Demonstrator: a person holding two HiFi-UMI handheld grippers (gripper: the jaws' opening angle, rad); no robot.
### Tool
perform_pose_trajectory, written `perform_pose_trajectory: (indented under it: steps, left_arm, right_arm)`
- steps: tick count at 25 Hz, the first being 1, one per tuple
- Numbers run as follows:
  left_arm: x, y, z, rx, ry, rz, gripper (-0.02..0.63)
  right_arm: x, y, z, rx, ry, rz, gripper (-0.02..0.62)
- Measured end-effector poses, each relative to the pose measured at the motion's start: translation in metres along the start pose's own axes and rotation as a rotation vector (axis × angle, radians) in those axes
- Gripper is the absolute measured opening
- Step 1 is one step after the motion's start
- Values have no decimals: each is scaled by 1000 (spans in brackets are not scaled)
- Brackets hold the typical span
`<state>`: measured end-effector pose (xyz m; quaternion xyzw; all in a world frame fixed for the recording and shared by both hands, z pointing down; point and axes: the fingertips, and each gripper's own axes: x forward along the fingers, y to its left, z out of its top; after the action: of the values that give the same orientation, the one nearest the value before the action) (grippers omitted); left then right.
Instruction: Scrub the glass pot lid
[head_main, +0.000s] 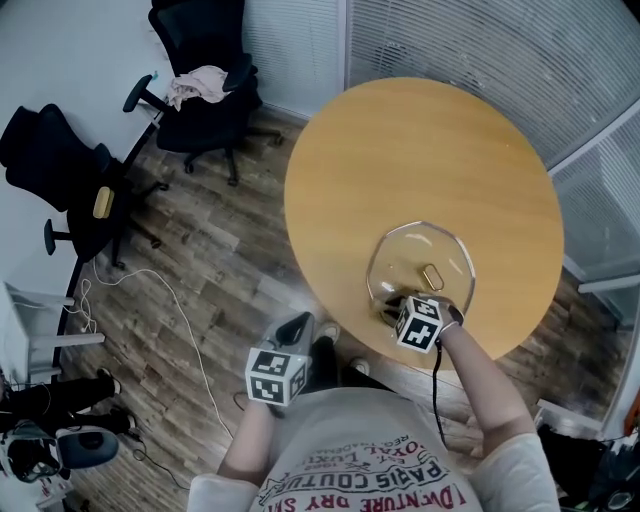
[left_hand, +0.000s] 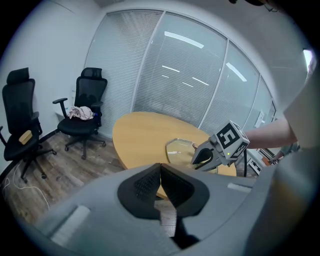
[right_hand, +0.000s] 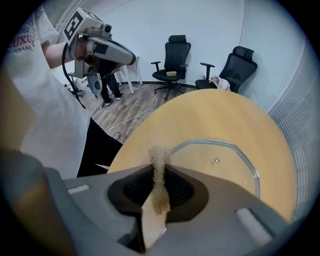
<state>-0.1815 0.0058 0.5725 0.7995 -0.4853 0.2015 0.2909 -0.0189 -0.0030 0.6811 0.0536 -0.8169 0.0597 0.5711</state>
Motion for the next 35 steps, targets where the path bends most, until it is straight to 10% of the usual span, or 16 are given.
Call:
perform_pose_trajectory:
  steps: [19, 35]
  left_arm:
    - [-10, -48, 4, 81, -27, -48, 8]
    - [31, -115, 99, 293, -113, -290, 8]
  right_arm:
    - [-27, 51, -32, 261, -88, -30, 66]
    - [-213, -13, -41, 759, -707, -719, 64]
